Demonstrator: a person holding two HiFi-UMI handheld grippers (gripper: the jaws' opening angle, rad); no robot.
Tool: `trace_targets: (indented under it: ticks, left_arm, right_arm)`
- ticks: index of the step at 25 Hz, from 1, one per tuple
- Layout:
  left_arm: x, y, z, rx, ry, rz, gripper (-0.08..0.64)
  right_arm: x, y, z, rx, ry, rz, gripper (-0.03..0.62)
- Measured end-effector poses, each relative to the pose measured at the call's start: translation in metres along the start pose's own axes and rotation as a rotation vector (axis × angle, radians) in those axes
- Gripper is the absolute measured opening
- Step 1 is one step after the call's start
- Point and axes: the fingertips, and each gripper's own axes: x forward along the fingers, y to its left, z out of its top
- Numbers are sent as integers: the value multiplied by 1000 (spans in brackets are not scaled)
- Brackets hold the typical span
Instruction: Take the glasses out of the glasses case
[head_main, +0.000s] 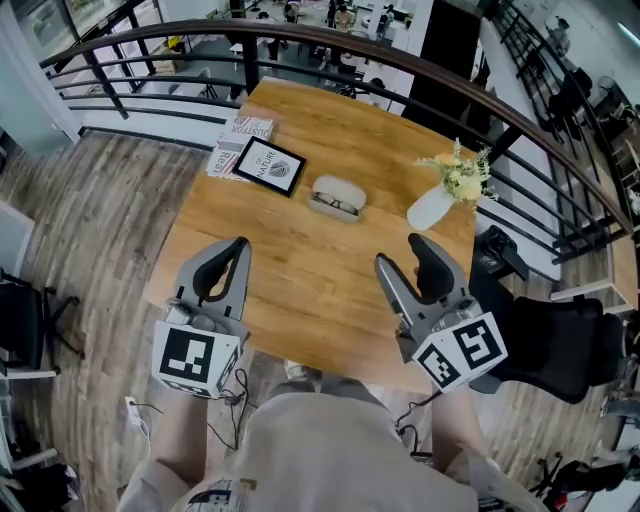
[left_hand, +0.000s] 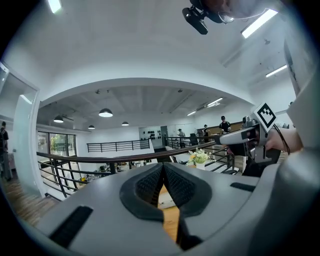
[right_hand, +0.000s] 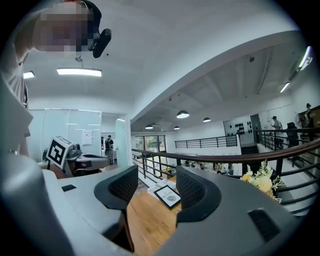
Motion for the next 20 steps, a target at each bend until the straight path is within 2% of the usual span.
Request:
trace_targets:
  ticks: [3,9,13,18,20]
  left_arm:
    - [2,-2,1,-12,-2,2,17]
    - [15,-8,0,-28,2,13,16]
    - [38,-17,1,3,10,1,15]
    - [80,-25,7,113,24,-4,15]
    - [97,-21,2,104,10,-18,15]
  right_arm:
    - [1,-9,-5,15,7,-7,259]
    - [14,-23,-17,-3,47,65,259]
    - [32,-50,-23,-26,81,95,259]
    - [70,-84,-31,-66,123,127,254]
    - [89,-98,-39,-75,147,136,250]
